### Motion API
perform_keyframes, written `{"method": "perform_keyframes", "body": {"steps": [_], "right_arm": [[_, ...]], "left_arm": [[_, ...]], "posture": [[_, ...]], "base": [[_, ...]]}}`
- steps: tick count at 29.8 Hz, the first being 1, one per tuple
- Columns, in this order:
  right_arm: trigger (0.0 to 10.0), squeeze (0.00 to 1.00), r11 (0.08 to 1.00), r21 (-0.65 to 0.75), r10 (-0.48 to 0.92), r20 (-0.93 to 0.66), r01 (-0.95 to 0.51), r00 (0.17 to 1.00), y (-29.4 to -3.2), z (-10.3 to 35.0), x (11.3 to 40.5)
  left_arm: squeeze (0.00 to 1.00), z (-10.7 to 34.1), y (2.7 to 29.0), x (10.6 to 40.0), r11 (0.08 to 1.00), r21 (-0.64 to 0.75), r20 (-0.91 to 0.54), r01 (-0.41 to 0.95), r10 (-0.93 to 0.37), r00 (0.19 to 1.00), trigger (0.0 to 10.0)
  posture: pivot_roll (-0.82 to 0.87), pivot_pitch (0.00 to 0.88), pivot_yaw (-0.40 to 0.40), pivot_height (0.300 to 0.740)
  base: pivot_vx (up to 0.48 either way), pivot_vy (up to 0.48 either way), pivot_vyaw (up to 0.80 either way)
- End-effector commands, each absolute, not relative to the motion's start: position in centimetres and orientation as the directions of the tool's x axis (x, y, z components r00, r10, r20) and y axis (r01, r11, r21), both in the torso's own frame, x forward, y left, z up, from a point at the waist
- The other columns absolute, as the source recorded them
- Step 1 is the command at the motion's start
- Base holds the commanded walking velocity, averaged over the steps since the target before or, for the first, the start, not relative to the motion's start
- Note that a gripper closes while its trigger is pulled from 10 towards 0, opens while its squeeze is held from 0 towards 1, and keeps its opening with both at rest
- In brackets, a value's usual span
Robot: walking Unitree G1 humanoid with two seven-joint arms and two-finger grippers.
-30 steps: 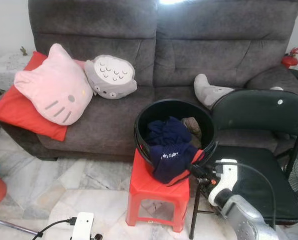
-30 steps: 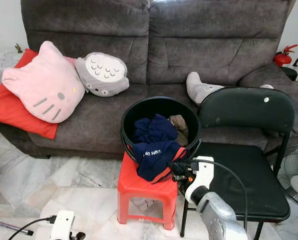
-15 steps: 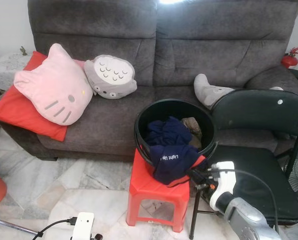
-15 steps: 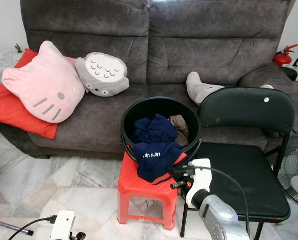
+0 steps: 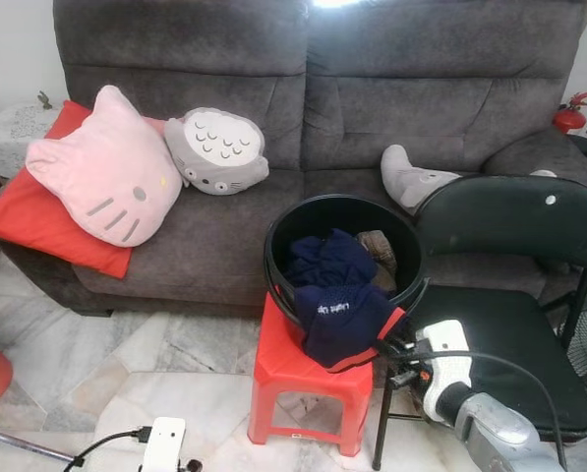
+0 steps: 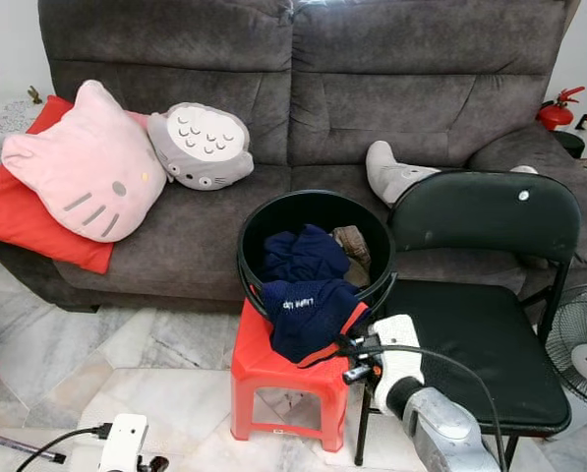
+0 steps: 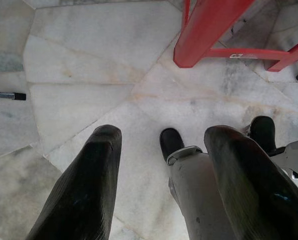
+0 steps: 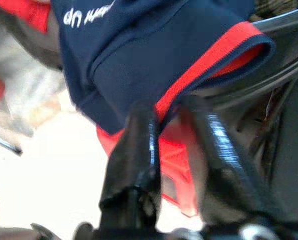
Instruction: Hang hanger
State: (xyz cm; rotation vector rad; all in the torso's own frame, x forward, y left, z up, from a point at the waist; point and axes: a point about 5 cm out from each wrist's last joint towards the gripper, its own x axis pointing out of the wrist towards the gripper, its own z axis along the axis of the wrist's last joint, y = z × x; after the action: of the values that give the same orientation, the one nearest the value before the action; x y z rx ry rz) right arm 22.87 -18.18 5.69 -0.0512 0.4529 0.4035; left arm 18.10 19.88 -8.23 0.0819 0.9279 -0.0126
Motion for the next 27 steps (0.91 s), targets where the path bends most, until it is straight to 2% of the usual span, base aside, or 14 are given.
{"method": "perform_keyframes", "body": {"steps": [1, 2, 3, 12, 15, 16, 17, 18, 21, 22, 23, 24, 25, 27], "right_arm": [[10.0, 0.97, 0.917, -0.039, 0.341, -0.438, -0.397, 0.831, -18.2, 6.1, 22.8], [10.0, 0.78, 0.913, -0.049, 0.343, -0.444, -0.404, 0.828, -18.2, 6.1, 22.8], [10.0, 0.0, 0.906, -0.058, 0.351, -0.448, -0.419, 0.822, -18.2, 6.1, 22.8], [10.0, 0.0, 0.794, -0.278, 0.347, -0.525, -0.541, 0.778, -18.4, 5.9, 22.1], [10.0, 0.0, 0.628, -0.458, 0.33, -0.576, -0.63, 0.748, -19.1, 6.3, 21.8], [10.0, 0.0, 0.628, -0.458, 0.33, -0.576, -0.63, 0.748, -19.1, 6.3, 21.8], [10.0, 0.34, 0.542, -0.516, 0.338, -0.588, -0.663, 0.735, -19.3, 6.7, 21.6], [10.0, 1.0, 0.516, -0.529, 0.346, -0.591, -0.674, 0.729, -19.3, 6.8, 21.5], [10.0, 1.0, 0.446, -0.58, 0.353, -0.586, -0.682, 0.729, -19.2, 7.3, 21.4], [10.0, 1.0, 0.309, -0.664, 0.365, -0.579, -0.681, 0.729, -19.1, 8.0, 21.5], [10.0, 1.0, 0.309, -0.664, 0.365, -0.579, -0.681, 0.729, -19.1, 8.0, 21.5], [10.0, 0.8, 0.255, -0.688, 0.374, -0.577, -0.679, 0.726, -19.0, 8.2, 21.5], [10.0, 0.0, 0.211, -0.713, 0.368, -0.575, -0.668, 0.73, -19.0, 8.5, 21.5], [10.0, 0.0, 0.175, -0.764, 0.358, -0.538, -0.621, 0.763, -19.1, 9.2, 22.0]], "left_arm": [[0.0, -8.4, 20.0, 17.8, 0.995, 0.081, -0.811, 0.06, 0.031, 0.585, 10.0], [0.0, -8.4, 20.0, 17.8, 0.995, 0.082, -0.811, 0.06, 0.031, 0.584, 10.0], [0.0, -8.4, 20.0, 17.8, 0.995, 0.082, -0.811, 0.06, 0.032, 0.584, 10.0], [0.0, -8.4, 20.1, 17.8, 0.995, 0.083, -0.811, 0.059, 0.033, 0.584, 10.0], [0.0, -8.4, 20.1, 17.8, 0.995, 0.084, -0.811, 0.058, 0.035, 0.584, 10.0], [0.0, -8.4, 20.1, 17.8, 0.995, 0.084, -0.811, 0.058, 0.035, 0.584, 10.0], [0.0, -8.4, 20.1, 17.8, 0.995, 0.085, -0.811, 0.058, 0.035, 0.584, 10.0], [0.0, -8.4, 20.1, 17.8, 0.995, 0.085, -0.811, 0.058, 0.035, 0.584, 10.0], [0.0, -8.4, 20.1, 17.8, 0.995, 0.085, -0.811, 0.058, 0.035, 0.584, 10.0], [0.0, -8.4, 20.1, 17.8, 0.995, 0.084, -0.81, 0.058, 0.034, 0.585, 10.0], [0.0, -8.4, 20.1, 17.8, 0.995, 0.084, -0.81, 0.058, 0.034, 0.585, 10.0], [0.0, -8.3, 20.1, 17.9, 0.995, 0.084, -0.81, 0.058, 0.034, 0.585, 10.0], [0.0, -8.3, 20.1, 17.9, 0.995, 0.084, -0.81, 0.059, 0.034, 0.585, 10.0], [0.0, -8.3, 20.1, 17.9, 0.995, 0.084, -0.81, 0.06, 0.033, 0.586, 10.0]], "posture": [[-0.07, 0.004, 0.003, 0.74], [-0.07, 0.004, 0.003, 0.74], [-0.07, 0.004, 0.003, 0.74], [-0.07, 0.004, 0.003, 0.74], [-0.08, 0.004, 0.004, 0.74], [-0.08, 0.004, 0.004, 0.74], [-0.08, 0.004, 0.004, 0.74], [-0.08, 0.004, 0.004, 0.74], [-0.08, 0.003, 0.003, 0.74], [-0.08, 0.003, 0.005, 0.74], [-0.08, 0.003, 0.005, 0.74], [-0.08, 0.003, 0.005, 0.74], [-0.08, 0.003, 0.005, 0.74], [-0.08, 0.002, 0.006, 0.74]], "base": [[0.0, 0.0, 0.0], [0.0, 0.0, 0.0], [0.0, 0.0, 0.0], [0.0, 0.0, 0.0], [0.0, 0.0, 0.0], [0.0, 0.0, 0.0], [0.0, 0.0, 0.0], [0.0, 0.0, 0.0], [0.0, 0.0, 0.0], [0.0, 0.0, 0.0], [0.0, 0.0, 0.0], [0.0, 0.0, 0.0], [0.0, 0.0, 0.0], [0.0, 0.0, 0.0]]}}
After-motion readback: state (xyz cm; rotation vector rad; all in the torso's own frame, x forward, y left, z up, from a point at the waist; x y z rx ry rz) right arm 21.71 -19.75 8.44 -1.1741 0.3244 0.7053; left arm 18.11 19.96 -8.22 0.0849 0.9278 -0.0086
